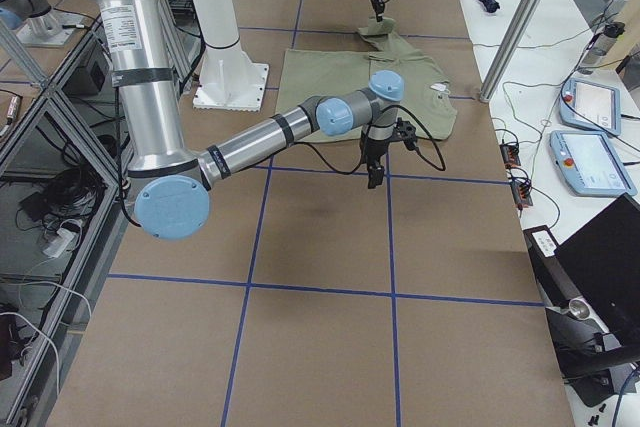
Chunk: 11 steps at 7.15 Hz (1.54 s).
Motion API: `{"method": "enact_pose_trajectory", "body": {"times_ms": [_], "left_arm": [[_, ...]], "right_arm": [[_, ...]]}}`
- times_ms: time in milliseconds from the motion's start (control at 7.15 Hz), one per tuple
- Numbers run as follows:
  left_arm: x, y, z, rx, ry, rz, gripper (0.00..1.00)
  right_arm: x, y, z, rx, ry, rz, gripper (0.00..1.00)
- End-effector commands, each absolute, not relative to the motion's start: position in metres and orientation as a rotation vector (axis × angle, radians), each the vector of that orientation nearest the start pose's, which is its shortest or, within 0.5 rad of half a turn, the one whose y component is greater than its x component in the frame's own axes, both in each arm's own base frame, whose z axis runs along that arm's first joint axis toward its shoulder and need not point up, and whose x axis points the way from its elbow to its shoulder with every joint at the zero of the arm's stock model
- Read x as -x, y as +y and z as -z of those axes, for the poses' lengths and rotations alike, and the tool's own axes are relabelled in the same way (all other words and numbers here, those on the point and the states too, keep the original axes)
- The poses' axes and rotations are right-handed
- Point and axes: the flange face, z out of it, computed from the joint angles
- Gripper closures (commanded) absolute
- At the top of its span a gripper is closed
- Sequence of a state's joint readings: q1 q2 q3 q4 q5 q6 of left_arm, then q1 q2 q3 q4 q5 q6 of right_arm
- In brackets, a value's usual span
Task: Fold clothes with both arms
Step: 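Carry the sleeve with the left gripper across the shirt body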
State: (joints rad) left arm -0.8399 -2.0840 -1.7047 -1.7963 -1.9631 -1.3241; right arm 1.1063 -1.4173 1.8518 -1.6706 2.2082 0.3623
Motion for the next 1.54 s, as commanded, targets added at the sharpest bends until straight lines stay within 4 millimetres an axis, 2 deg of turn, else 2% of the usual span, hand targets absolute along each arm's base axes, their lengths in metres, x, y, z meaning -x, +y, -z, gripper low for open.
{"method": "enact_pose_trajectory", "body": {"times_ms": [0,140,280,420,699,839,979,1119,1259,1399], "left_arm": [[-0.399,-0.585,-0.139,-0.117,1.063,0.471,1.00],[-0.416,-0.591,-0.069,-0.038,1.144,0.523,1.00],[-0.467,-0.567,-0.026,0.054,1.177,0.538,1.00],[-0.507,-0.545,-0.012,0.100,1.188,0.521,1.00],[-0.555,-0.549,-0.018,0.075,1.182,0.555,1.00],[-0.575,-0.548,-0.022,0.080,1.183,0.557,1.00],[-0.587,-0.549,-0.022,0.098,1.187,0.570,1.00],[-0.603,-0.545,-0.012,0.105,1.180,0.580,1.00],[-0.630,-0.523,0.005,0.123,1.180,0.612,1.00],[-0.652,-0.494,0.021,0.122,1.196,0.617,0.43]], "right_arm": [[0.167,-0.514,-0.472,-0.023,-0.715,0.194,0.00],[0.167,-0.514,-0.472,-0.023,-0.715,0.194,0.00],[0.167,-0.514,-0.473,-0.019,-0.715,0.192,0.00],[0.169,-0.514,-0.474,-0.015,-0.715,0.193,0.00],[0.169,-0.515,-0.474,-0.016,-0.716,0.192,0.00],[0.169,-0.515,-0.473,-0.017,-0.718,0.192,0.00],[0.169,-0.516,-0.472,-0.018,-0.718,0.193,0.00],[0.169,-0.516,-0.472,-0.018,-0.718,0.193,0.00],[0.170,-0.516,-0.470,-0.021,-0.719,0.194,0.00],[0.171,-0.517,-0.470,-0.020,-0.721,0.196,0.00]]}}
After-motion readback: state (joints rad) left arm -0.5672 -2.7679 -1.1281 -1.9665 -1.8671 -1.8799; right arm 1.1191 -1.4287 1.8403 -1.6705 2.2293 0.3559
